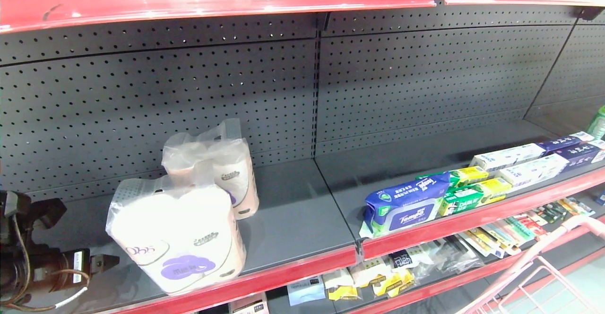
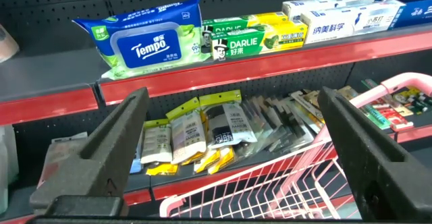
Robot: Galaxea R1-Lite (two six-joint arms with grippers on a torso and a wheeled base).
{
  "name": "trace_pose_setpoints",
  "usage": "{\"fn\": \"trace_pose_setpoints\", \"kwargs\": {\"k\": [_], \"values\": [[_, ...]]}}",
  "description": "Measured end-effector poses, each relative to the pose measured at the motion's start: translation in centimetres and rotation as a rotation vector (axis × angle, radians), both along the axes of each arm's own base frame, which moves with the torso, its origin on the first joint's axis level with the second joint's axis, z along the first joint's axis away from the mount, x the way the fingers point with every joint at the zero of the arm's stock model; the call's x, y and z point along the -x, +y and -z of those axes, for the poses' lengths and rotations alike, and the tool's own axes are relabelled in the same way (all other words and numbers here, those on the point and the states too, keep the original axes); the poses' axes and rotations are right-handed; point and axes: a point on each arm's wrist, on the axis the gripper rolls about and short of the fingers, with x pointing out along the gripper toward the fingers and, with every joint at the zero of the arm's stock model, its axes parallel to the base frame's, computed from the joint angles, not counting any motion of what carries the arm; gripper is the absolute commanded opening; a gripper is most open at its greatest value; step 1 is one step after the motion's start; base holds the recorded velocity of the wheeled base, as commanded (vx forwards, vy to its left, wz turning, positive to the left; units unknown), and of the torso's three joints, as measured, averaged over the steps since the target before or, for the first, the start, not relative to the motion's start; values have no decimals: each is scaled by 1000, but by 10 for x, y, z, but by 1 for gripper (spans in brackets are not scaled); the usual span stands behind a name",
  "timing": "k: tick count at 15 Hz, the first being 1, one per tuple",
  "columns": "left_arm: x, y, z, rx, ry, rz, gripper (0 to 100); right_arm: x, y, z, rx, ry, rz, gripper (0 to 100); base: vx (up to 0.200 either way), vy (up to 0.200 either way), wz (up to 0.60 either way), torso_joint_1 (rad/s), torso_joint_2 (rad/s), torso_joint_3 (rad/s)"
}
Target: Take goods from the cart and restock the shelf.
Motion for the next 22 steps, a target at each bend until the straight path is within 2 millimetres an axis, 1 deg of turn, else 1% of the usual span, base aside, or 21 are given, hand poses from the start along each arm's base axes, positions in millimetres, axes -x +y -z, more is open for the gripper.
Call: {"fn": "trace_pose_setpoints", "kwargs": {"k": [2, 4, 6, 10, 13, 18, 22], "values": [[-4, 0, 5, 19, 21, 11, 100, 0, 0, 0, 0, 0, 0, 100, 0, 0, 0, 0, 0, 0], [-11, 1, 7, 44, -8, 45, 100, 0, 0, 0, 0, 0, 0, 100, 0, 0, 0, 0, 0, 0], [-16, 2, 9, 38, -28, 63, 100, 0, 0, 0, 0, 0, 0, 100, 0, 0, 0, 0, 0, 0], [-21, 2, 17, 26, 3, 103, 100, 0, 0, 0, 0, 0, 0, 100, 0, 0, 0, 0, 0, 0], [-30, -4, 21, 13, -32, 147, 100, 0, 0, 0, 0, 0, 0, 100, 0, 0, 0, 0, 0, 0], [-35, -14, 29, 23, 3, 195, 100, 0, 0, 0, 0, 0, -1, 100, 0, 0, 0, 0, 0, 0], [-37, -21, 31, 26, 15, 229, 100, 0, 0, 0, 0, 0, 0, 100, 0, 0, 0, 0, 0, 0]]}}
